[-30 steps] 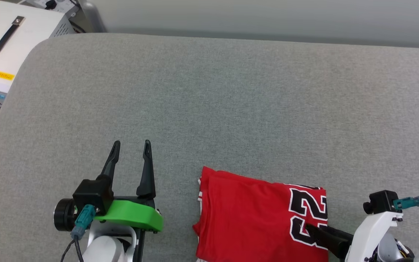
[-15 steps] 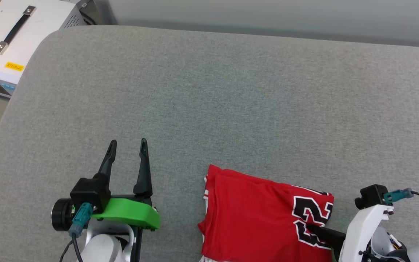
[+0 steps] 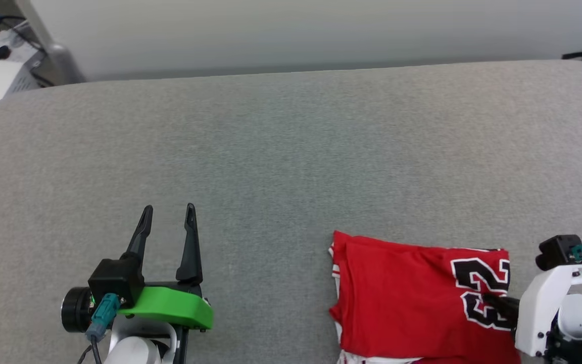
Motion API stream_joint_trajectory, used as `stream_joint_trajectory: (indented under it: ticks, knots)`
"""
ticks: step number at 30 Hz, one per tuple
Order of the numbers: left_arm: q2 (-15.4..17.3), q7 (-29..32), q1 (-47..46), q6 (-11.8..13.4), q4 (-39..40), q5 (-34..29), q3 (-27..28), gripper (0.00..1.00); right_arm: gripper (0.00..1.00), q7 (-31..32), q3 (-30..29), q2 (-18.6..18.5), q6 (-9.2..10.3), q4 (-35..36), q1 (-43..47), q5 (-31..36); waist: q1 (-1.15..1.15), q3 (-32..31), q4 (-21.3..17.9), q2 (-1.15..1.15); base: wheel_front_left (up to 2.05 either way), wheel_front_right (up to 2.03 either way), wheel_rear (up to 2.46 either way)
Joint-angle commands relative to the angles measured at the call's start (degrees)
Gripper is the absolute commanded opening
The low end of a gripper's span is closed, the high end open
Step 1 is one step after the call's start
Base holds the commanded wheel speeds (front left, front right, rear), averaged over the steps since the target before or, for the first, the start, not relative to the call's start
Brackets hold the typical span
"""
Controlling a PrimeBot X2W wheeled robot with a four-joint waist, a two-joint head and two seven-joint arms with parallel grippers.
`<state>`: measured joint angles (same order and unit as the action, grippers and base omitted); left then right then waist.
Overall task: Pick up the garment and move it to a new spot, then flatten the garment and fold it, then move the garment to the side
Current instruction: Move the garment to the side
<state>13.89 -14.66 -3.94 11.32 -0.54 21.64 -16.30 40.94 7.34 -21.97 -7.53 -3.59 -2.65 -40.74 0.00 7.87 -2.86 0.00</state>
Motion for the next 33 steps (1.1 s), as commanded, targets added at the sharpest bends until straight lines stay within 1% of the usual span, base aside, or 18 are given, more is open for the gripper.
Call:
stream_joint_trajectory:
  ticks: [1, 4, 8, 12, 13, 16, 21, 30, 33]
  knots:
    - [0.52, -0.16, -0.18, -0.16, 0.42, -0.53, 0.0, 1.0, 0.0, 0.38, -0.97, -0.28, 0.04, 0.12, -1.66, 0.94, 0.0, 0.22, -6.94, 0.0, 0.0, 0.0, 0.0]
    - [0.84, 0.12, -1.18, -0.28, 1.04, -0.9, -0.28, 1.0, 0.0, 0.27, -2.1, -0.45, 0.04, -0.19, -3.82, 2.89, 0.0, 1.95, -10.14, 0.0, 0.0, 0.0, 0.0]
    - [1.39, 0.84, -3.42, -0.37, 2.6, -1.73, -0.7, 1.0, 0.0, -2.05, -2.63, -0.88, 0.04, -1.72, -9.22, 5.32, 0.0, 5.81, -14.28, 0.0, 0.0, 0.0, 0.0]
    - [1.99, 2.34, -6.38, -0.77, 4.53, -2.86, -1.63, 1.0, 0.0, -5.88, -4.22, -1.36, 0.04, -6.14, -16.29, 7.95, 0.0, 10.35, -17.15, 0.0, 0.0, 0.0, 0.0]
    - [2.53, 3.44, -9.06, -1.0, 5.96, -4.15, -2.39, 1.0, 0.0, -8.64, -5.92, -2.23, 0.04, -10.85, -21.3, 9.38, 0.0, 13.65, -17.83, 0.0, 0.0, 0.0, 0.0]
    - [2.97, 4.4, -11.42, -1.34, 7.3, -5.02, -2.93, 1.0, 0.0, -11.03, -7.68, -3.93, 0.04, -15.4, -25.47, 10.62, 0.0, 16.87, -17.69, 0.0, 0.0, 0.0, 0.0]
    - [3.97, 6.16, -15.52, -2.08, 9.43, -6.8, -3.95, 1.0, 0.0, -16.2, -11.56, -7.61, 0.04, -23.92, -32.44, 12.19, 0.0, 22.23, -16.3, 0.0, 0.0, 0.0, 0.0]
    - [4.77, 7.85, -20.59, -2.93, 12.04, -8.74, -5.2, 1.0, 0.0, -24.62, -19.89, -10.25, 0.04, -35.39, -41.98, 17.59, 0.0, 29.02, -13.53, 0.0, 0.0, 0.0, 0.0]
    - [4.57, 7.87, -21.27, -3.04, 12.34, -9.04, -5.8, 1.0, 0.0, -27.83, -20.92, -9.39, 0.04, -39.01, -44.28, 19.57, 0.0, 30.38, -13.01, 0.0, 0.0, 0.0, 0.0]
